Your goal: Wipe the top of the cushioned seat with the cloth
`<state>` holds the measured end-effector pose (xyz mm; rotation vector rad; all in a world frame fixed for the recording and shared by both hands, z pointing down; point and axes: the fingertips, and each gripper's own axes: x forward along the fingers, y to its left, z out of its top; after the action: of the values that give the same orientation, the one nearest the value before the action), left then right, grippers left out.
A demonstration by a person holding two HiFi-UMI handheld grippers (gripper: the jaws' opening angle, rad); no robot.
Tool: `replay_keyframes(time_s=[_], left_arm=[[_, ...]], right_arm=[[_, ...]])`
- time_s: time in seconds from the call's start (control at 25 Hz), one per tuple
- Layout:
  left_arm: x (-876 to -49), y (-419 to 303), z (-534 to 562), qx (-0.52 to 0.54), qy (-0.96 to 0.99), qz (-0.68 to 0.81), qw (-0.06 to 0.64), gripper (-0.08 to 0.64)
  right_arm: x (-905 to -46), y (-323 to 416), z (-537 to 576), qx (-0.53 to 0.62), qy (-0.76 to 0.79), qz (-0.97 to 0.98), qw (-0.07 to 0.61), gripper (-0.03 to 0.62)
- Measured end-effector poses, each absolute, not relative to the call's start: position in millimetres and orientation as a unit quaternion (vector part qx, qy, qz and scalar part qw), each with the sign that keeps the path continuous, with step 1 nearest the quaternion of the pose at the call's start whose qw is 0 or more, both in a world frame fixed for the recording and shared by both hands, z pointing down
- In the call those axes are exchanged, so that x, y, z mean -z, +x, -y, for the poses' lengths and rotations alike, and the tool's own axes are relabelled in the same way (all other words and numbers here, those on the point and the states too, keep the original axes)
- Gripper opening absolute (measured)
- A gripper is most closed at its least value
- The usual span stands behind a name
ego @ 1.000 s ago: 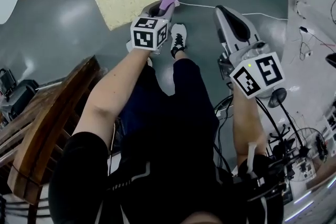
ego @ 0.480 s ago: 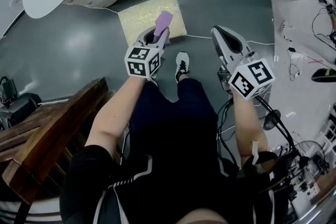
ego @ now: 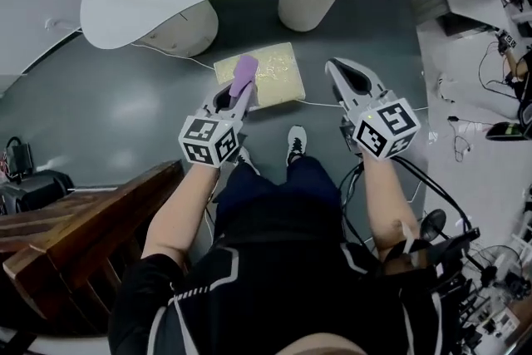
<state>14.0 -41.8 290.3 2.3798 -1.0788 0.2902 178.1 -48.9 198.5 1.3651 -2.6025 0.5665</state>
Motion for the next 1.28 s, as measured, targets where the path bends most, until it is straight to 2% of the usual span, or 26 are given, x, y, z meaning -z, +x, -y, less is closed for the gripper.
replay_keyframes(time_s=[0.24, 0.44, 0.88, 1.28], left_arm=[[-218.4, -26.5, 44.2, -0.059, 0.877, 0.414, 0.238, 0.08], [-167.5, -54.1, 44.5, -0.033, 0.883, 0.427, 0.192, 0.08], [-66.4, -93.7, 35.6, 0.015, 0.889, 0.445, 0.111, 0.077], [-21.2, -119.7, 42.0, 0.037, 0.866, 0.496, 0.049, 0.074]], right_arm=[[-150.2, 155.8, 56.1, -0.152, 0.451, 0.877, 0.071, 0.006], [-114.4, 153.0, 64.5, -0.136, 0.472, 0.87, 0.046, 0.006], [-47.8, 144.9, 62.7, -0.077, 0.476, 0.875, 0.041, 0.006], [-20.9, 154.9, 67.0, -0.054, 0.487, 0.871, 0.029, 0.006]])
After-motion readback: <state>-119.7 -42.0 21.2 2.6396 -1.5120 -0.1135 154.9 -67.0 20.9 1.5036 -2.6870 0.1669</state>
